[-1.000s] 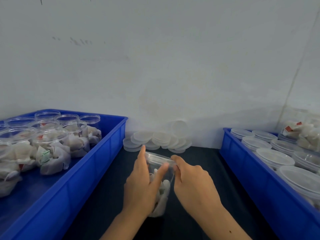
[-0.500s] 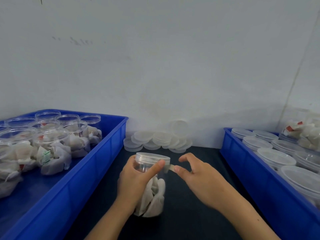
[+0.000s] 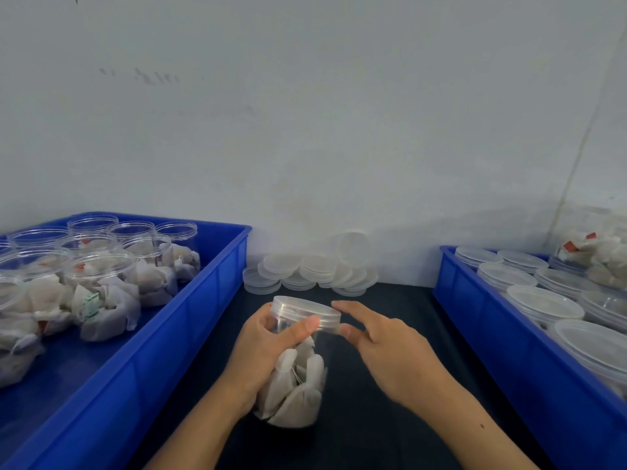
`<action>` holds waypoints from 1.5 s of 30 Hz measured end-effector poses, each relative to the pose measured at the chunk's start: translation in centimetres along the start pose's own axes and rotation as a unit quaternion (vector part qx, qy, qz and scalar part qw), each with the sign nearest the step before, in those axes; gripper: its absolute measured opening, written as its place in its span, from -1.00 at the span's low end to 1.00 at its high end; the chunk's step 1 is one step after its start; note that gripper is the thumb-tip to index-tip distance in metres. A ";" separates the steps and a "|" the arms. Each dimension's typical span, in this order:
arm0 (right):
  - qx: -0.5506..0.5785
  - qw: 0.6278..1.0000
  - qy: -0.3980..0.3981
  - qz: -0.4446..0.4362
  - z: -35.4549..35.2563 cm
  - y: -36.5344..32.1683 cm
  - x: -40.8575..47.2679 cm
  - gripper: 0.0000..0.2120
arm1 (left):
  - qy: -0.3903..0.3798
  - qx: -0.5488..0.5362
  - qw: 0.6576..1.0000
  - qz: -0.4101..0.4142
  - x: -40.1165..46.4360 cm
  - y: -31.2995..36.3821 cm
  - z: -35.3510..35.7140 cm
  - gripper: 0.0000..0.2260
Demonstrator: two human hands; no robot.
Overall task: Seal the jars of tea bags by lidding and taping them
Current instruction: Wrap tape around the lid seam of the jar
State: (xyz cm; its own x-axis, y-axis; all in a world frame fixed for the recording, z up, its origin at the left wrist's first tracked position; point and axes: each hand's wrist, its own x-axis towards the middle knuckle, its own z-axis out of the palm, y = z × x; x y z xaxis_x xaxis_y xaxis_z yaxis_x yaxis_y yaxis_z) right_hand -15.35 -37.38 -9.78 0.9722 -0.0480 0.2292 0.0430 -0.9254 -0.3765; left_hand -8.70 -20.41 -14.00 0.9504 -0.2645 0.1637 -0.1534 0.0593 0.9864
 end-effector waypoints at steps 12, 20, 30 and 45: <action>-0.076 0.995 0.068 -0.021 0.6 -0.9 -0.5 -0.63 | -0.003 0.056 0.998 0.032 -0.2 0.0 -0.1 -0.41; -0.053 0.996 0.066 -0.021 0.9 -0.8 -0.5 -0.66 | 0.133 0.346 0.916 0.155 -1.0 0.1 2.3 -0.17; 0.124 0.986 -0.044 0.099 -0.3 -0.2 -0.4 -0.57 | 0.146 0.168 0.974 0.046 -0.4 -0.6 1.1 -0.08; 0.069 0.992 -0.082 0.073 -1.5 -0.4 -0.7 -0.65 | 0.027 0.050 0.998 0.010 0.0 0.3 -0.7 -0.45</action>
State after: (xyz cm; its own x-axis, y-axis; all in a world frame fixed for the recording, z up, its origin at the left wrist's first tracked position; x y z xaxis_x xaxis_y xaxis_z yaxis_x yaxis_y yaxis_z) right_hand -16.43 -37.48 -8.48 0.9943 -0.1048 0.0178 -0.0806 -0.8524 -0.5167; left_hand -8.57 -19.73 -13.73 0.9597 -0.2120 0.1845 -0.1959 -0.0338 0.9800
